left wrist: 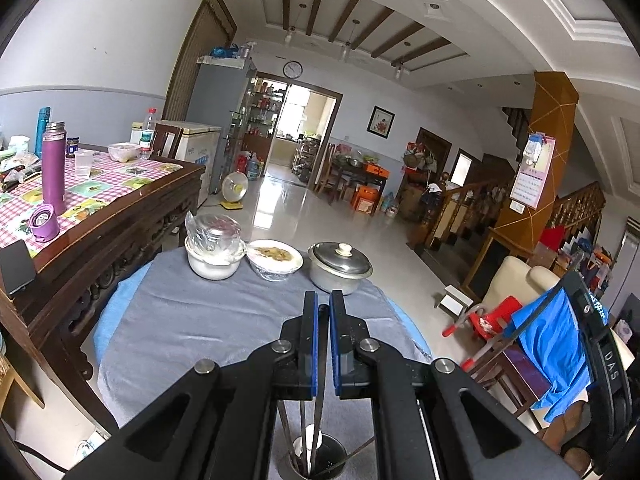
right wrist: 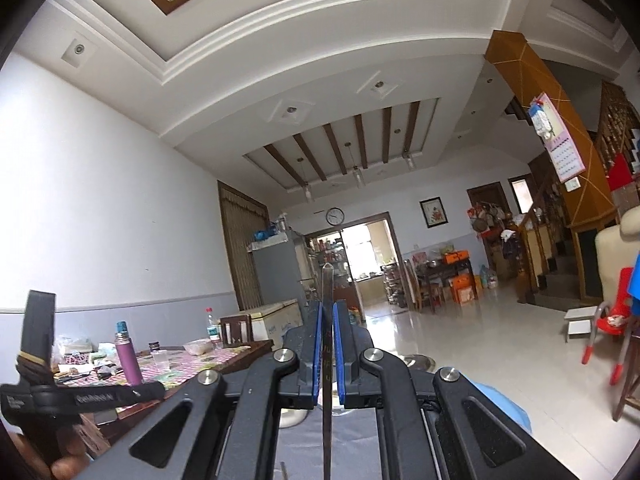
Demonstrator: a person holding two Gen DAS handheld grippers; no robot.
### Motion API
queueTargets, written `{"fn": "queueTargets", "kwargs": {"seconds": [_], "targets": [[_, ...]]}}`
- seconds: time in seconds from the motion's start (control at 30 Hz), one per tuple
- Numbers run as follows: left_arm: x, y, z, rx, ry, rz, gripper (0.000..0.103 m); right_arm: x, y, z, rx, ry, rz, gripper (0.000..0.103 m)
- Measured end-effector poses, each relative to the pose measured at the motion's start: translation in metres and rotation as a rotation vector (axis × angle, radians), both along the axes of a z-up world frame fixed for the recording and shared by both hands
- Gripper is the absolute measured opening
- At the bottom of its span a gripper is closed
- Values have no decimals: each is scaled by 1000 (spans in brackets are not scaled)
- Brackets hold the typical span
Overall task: Organize utensils
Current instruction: 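Lower both held chopsticks upright into the utensil cup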
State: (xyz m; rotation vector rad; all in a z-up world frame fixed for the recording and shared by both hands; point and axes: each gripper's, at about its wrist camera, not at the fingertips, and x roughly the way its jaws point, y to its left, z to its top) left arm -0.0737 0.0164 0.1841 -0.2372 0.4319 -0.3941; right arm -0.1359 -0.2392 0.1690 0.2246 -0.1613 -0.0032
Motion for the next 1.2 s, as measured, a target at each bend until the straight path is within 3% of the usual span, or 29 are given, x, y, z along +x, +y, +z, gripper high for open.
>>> {"fn": "queueTargets", "kwargs": {"seconds": [0.27,0.8,1.2], "targets": [[3,-4,-7,14,22,-1,5,12,26,-5,-36,26,79,6],[8,-15,-32,75,77,2,5,51,33,-87,-63,305,146,6],[8,-21,-40,93,92,12,5,53,25,-95,-53,332,150,6]]}}
